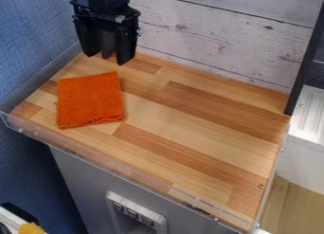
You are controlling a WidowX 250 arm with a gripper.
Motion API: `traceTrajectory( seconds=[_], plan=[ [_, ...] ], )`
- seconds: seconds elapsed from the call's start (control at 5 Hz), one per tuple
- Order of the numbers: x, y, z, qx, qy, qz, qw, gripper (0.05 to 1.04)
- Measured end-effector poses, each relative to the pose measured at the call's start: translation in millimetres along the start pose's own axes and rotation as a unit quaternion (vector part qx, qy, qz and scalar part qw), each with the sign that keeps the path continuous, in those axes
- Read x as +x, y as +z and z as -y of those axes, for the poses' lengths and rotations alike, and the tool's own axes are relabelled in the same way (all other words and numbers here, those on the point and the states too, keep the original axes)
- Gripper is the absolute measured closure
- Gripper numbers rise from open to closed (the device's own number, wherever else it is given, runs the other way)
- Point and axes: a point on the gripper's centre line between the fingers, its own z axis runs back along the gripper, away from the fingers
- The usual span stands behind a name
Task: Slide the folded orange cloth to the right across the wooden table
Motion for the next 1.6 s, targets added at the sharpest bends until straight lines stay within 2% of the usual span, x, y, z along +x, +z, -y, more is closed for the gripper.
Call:
traceTrajectory(
  seconds=[0.4, 1.0, 1.2, 1.4, 1.6],
  plan=[
    [5, -6, -8, 0.003, 0.033, 0.015, 0.9993, 0.087],
    [10, -8, -28, 0.008, 0.103, 0.049, 0.9934, 0.084],
    [11, -8, -30, 0.005, 0.119, 0.055, 0.9914, 0.148],
    [13, -15, -31, 0.008, 0.131, 0.059, 0.9896, 0.429],
    [13, -32, -35, 0.012, 0.14, 0.049, 0.9889, 0.73]
  ],
)
